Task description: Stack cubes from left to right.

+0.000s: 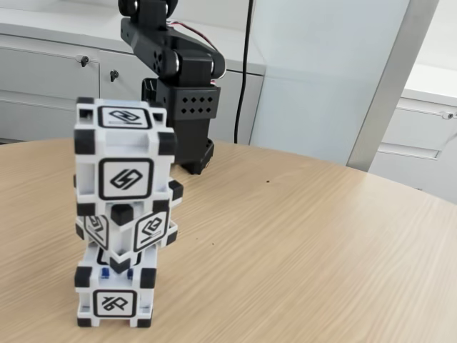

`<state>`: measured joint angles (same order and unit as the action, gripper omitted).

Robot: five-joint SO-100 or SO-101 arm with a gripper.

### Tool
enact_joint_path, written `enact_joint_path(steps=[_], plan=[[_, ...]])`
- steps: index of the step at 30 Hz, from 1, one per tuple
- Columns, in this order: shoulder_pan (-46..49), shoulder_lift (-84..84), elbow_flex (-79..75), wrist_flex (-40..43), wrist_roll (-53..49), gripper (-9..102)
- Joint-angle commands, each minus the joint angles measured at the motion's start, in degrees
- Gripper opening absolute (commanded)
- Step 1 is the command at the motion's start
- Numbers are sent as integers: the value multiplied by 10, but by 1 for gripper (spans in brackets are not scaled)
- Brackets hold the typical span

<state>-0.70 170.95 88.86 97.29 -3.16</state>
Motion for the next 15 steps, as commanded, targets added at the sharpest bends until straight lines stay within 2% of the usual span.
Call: enact_joint_path(steps=[1, 7, 15], plan=[[-4, 17, 83, -54, 1, 0], [-4, 94, 292, -200, -18, 0], [7, 115, 548, -291, -47, 0]])
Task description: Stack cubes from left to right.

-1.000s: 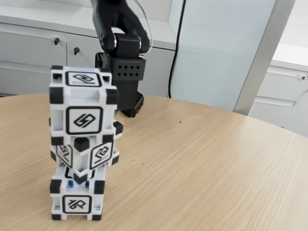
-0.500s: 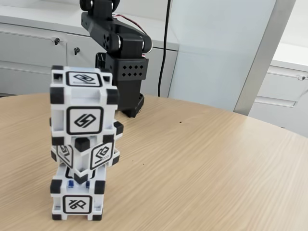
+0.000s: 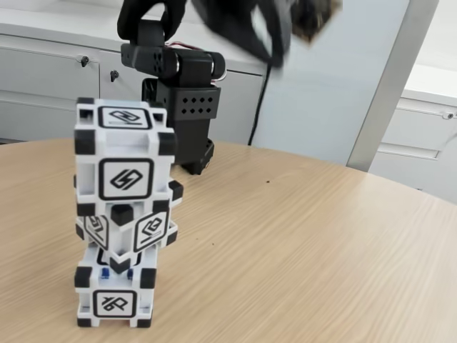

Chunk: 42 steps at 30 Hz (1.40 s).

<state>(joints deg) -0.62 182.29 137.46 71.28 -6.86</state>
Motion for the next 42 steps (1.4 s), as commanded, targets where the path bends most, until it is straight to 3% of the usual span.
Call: enact_joint_path(steps=[1, 7, 18, 29, 42], plan=[[7, 2, 86, -41, -11, 0], [23, 2, 192, -83, 28, 0], [169, -8, 229, -74, 22, 0], [170, -8, 238, -72, 83, 0], [161, 3, 240, -74, 50, 0]])
